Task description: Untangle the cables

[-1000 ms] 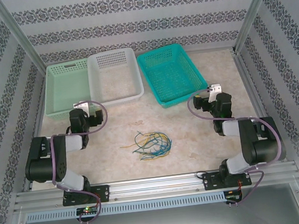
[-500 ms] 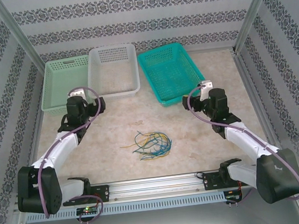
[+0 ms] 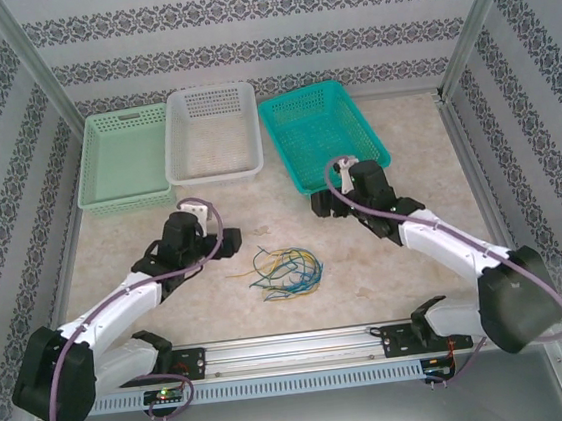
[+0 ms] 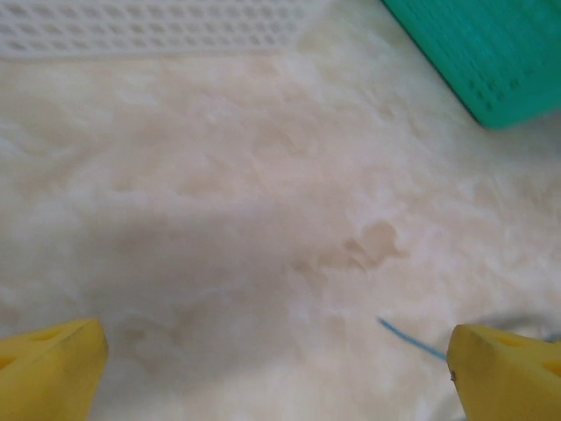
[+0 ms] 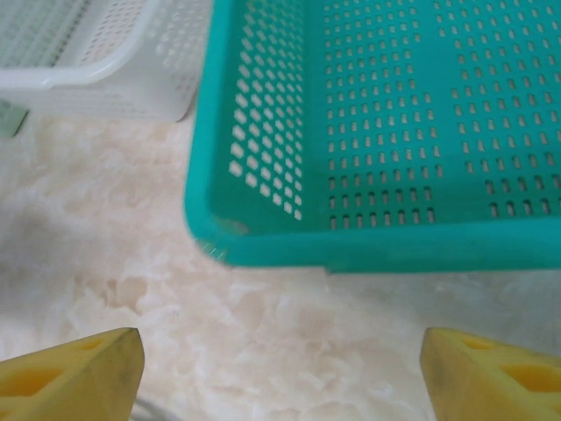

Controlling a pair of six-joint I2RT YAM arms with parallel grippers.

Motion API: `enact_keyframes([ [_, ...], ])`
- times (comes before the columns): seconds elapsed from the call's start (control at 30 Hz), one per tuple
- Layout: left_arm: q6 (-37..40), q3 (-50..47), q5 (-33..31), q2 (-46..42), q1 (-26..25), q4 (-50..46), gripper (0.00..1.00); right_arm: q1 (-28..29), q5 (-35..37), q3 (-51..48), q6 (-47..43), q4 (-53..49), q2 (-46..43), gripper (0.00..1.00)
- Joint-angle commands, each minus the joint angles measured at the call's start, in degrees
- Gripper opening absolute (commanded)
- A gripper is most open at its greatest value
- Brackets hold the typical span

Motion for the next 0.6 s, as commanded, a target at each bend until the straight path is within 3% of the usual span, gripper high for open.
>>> enact_keyframes([
  [0.0, 3.76, -1.07, 2.86, 0.05, -3.06, -1.87, 1.00, -1.93, -3.18, 4.19, 6.15, -2.62, 2.90, 0.79],
  [0.33, 10.10, 3.67, 13.34, 12.46, -7.82, -1.13, 0.82, -1.16, -2.17, 9.36, 4.90, -4.96, 5.04, 0.79],
  [0.57, 8.43, 3.18, 11.74, 15.99, -8.31, 3.61, 0.68, -0.94, -1.70, 6.82, 4.68, -5.29, 2.52, 0.80],
])
